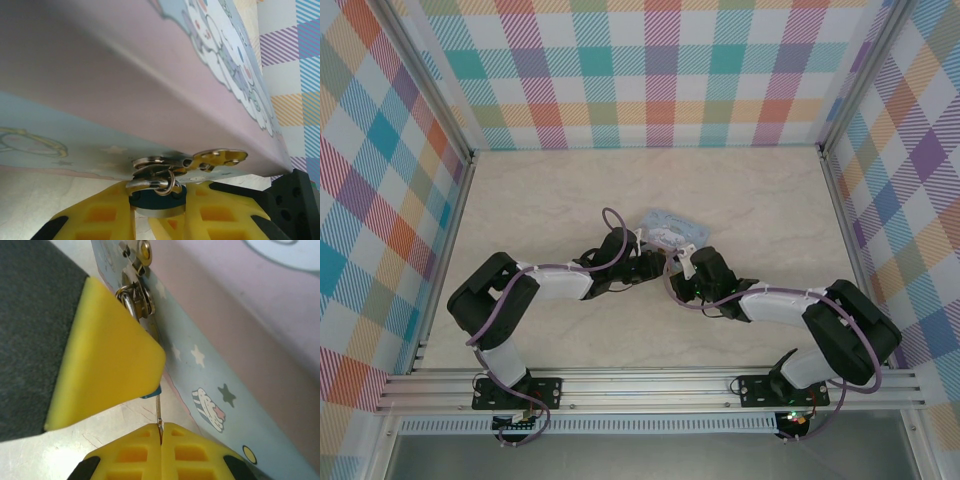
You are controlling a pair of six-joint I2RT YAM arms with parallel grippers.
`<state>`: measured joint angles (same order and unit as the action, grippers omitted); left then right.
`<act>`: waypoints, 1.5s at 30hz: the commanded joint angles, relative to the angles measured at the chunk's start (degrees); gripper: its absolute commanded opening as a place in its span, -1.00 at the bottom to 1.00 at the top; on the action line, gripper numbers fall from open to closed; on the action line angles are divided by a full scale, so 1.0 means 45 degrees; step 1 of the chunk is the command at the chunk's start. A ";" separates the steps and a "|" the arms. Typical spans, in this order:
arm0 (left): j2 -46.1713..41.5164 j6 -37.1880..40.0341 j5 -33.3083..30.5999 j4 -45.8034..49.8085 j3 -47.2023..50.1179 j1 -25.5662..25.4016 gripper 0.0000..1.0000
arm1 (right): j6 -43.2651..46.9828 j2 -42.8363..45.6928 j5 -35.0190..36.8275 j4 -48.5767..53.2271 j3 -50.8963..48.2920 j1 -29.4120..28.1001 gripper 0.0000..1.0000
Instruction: Unlock the padlock with the key
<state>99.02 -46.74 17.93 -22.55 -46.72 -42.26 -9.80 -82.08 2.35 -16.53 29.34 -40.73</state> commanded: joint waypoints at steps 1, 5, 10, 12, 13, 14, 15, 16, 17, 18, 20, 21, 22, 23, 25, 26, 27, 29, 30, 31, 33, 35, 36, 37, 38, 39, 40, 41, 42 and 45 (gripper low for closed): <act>-0.0570 -0.0122 0.0146 -0.0293 -0.0051 -0.0179 -0.70 | -0.0063 0.0033 -0.0167 -0.0481 0.0296 0.0179 -1.00; -0.0487 -0.0139 0.0175 -0.0283 -0.0087 -0.0164 -0.69 | -0.0136 0.0211 -0.0455 -0.0727 0.0237 0.0272 -1.00; -0.0406 -0.0150 0.0175 -0.0302 -0.0107 -0.0179 -0.70 | -0.0031 0.0330 -0.0849 -0.0836 0.0236 0.0281 -1.00; -0.0405 -0.0167 0.0146 -0.0322 -0.0093 -0.0171 -0.70 | 0.0049 0.0311 -0.0879 -0.0680 0.0232 0.0284 -1.00; -0.0422 -0.0163 0.0121 -0.0322 -0.0106 -0.0168 -0.70 | 0.0078 0.0293 -0.0847 -0.0573 0.0210 0.0282 -1.00; -0.0435 -0.0161 0.0116 -0.0322 -0.0105 -0.0177 -0.70 | 0.0107 0.0297 -0.0802 -0.0502 0.0171 0.0282 -1.00; -0.0457 -0.0165 0.0097 -0.0312 -0.0089 -0.0178 -0.70 | 0.0103 0.0306 -0.0757 -0.0486 0.0070 0.0291 -1.00; -0.0472 -0.0175 0.0097 -0.0322 -0.0084 -0.0172 -0.70 | 0.0108 0.0318 -0.0728 -0.0486 -0.0041 0.0282 -1.00; -0.0477 -0.0176 0.0097 -0.0322 -0.0085 -0.0179 -0.70 | 0.0087 0.0349 -0.0699 -0.0415 -0.0140 0.0282 -1.00; -0.0491 -0.0171 0.0097 -0.0322 -0.0087 -0.0179 -0.70 | 0.0071 0.0379 -0.0681 -0.0367 -0.0220 0.0282 -1.00; -0.0482 -0.0167 0.0097 -0.0322 -0.0069 -0.0164 -0.70 | 0.0026 0.0428 -0.0678 -0.0330 -0.0381 0.0282 -1.00; -0.0482 -0.0165 0.0105 -0.0322 -0.0085 -0.0177 -0.70 | 0.0007 0.0448 -0.0715 -0.0278 -0.0438 0.0291 -1.00; -0.0482 -0.0161 0.0097 -0.0322 -0.0087 -0.0169 -0.70 | -0.0008 0.0458 -0.0736 -0.0252 -0.0461 0.0283 -1.00; -0.0462 -0.0179 0.0087 -0.0317 -0.0106 -0.0179 -0.70 | -0.0024 0.0448 -0.0766 -0.0208 -0.0468 0.0282 -1.00; -0.0443 -0.0160 0.0116 -0.0322 -0.0116 -0.0169 -0.70 | -0.0019 0.0439 -0.0834 -0.0175 -0.0489 0.0282 -1.00; -0.0429 -0.0155 0.0116 -0.0321 -0.0124 -0.0169 -0.70 | -0.0029 0.0428 -0.0889 -0.0192 -0.0491 0.0291 -1.00; -0.0429 -0.0160 0.0111 -0.0322 -0.0125 -0.0179 -0.69 | -0.0048 0.0426 -0.0964 -0.0222 -0.0498 0.0282 -1.00; -0.0404 -0.0168 0.0107 -0.0322 -0.0133 -0.0178 -0.70 | -0.0035 0.0428 -0.1059 -0.0269 -0.0464 0.0282 -1.00; -0.0409 -0.0175 0.0105 -0.0327 -0.0133 -0.0168 -0.70 | -0.0029 0.0443 -0.1077 -0.0287 -0.0444 0.0282 -1.00; -0.0405 -0.0175 0.0106 -0.0322 -0.0137 -0.0179 -0.70 | -0.0010 0.0448 -0.1116 -0.0319 -0.0408 0.0287 -1.00; -0.0406 -0.0168 0.0116 -0.0341 -0.0143 -0.0163 -0.69 | 0.0010 0.0467 -0.1237 -0.0338 -0.0336 0.0282 -1.00; -0.0413 -0.0170 0.0116 -0.0341 -0.0131 -0.0179 -0.70 | 0.0028 0.0504 -0.1309 -0.0341 -0.0266 0.0294 -1.00; -0.0411 -0.0160 0.0116 -0.0341 -0.0126 -0.0176 -0.70 | 0.0028 0.0502 -0.1345 -0.0350 -0.0234 0.0282 -1.00; -0.0404 -0.0160 0.0111 -0.0332 -0.0129 -0.0164 -0.70 | 0.0040 0.0526 -0.1351 -0.0375 -0.0223 0.0283 -1.00; -0.0419 -0.0168 0.0116 -0.0340 -0.0126 -0.0167 -0.70 | 0.0047 0.0545 -0.1357 -0.0405 -0.0197 0.0282 -1.00; -0.0404 -0.0170 0.0114 -0.0341 -0.0123 -0.0168 -0.70 | 0.0059 0.0575 -0.1342 -0.0400 -0.0188 0.0282 -1.00; -0.0404 -0.0160 0.0121 -0.0341 -0.0117 -0.0174 -0.70 | 0.0051 0.0594 -0.1309 -0.0406 -0.0154 0.0291 -1.00; -0.0413 -0.0171 0.0117 -0.0330 -0.0116 -0.0176 -0.70 | 0.0050 0.0621 -0.1299 -0.0419 -0.0134 0.0283 -1.00; -0.0394 -0.0160 0.0145 -0.0327 -0.0111 -0.0168 -0.70 | 0.0033 0.0657 -0.1264 -0.0428 -0.0138 0.0282 -1.00; -0.0384 -0.0167 0.0153 -0.0322 -0.0107 -0.0178 -0.70 | 0.0031 0.0755 -0.1150 -0.0506 -0.0121 0.0287 -1.00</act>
<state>98.91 -47.16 17.96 -22.52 -46.72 -42.26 -9.98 -80.14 -2.42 -17.39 27.75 -39.70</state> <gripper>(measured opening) 0.222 0.056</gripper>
